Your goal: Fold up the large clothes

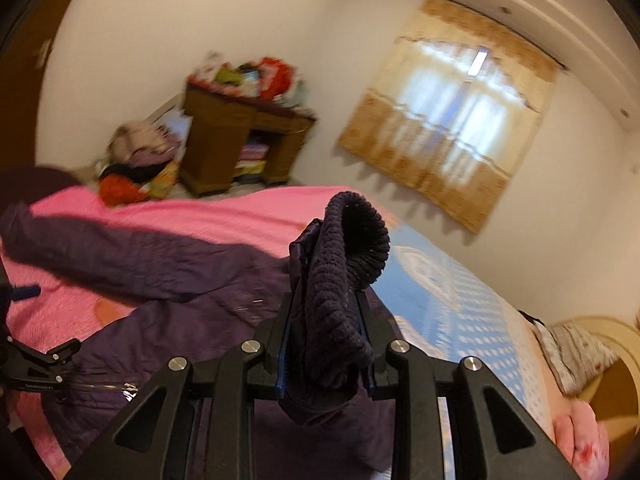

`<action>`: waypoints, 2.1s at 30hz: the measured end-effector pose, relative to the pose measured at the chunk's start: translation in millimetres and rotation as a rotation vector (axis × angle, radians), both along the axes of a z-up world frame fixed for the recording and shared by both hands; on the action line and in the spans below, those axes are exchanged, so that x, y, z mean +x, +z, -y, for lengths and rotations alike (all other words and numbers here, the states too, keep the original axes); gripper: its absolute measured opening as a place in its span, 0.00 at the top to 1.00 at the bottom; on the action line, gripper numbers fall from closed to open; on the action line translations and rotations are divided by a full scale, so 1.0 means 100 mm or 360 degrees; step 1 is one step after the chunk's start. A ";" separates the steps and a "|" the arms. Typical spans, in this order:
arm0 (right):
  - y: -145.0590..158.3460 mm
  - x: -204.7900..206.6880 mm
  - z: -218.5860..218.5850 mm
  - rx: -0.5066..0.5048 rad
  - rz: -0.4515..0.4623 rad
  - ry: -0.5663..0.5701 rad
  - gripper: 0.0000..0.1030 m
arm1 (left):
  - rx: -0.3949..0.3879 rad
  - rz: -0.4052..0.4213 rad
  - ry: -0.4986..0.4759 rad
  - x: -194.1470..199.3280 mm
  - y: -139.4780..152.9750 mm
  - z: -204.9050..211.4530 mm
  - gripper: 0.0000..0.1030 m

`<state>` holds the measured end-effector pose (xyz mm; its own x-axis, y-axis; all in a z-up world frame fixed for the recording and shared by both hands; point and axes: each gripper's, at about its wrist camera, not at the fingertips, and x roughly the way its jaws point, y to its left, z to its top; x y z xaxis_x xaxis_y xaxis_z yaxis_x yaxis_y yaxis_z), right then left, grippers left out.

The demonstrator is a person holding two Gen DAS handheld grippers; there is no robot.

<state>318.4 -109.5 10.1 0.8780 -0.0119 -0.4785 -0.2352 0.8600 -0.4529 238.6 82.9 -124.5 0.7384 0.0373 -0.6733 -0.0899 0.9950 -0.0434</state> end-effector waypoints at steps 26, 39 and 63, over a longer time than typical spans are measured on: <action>-1.46 -0.33 0.69 0.0500 -0.0469 0.0007 0.37 | -0.0080 -0.0149 -0.0370 0.68 0.21 0.59 0.00; -1.89 -0.52 1.06 0.0538 -0.0518 -0.0076 0.37 | -0.0300 -0.0240 -0.0446 1.00 -0.07 0.80 0.93; -1.17 0.60 1.52 0.0595 -0.0150 -0.0375 0.33 | 0.0264 0.0170 -0.0301 1.05 0.34 1.05 0.08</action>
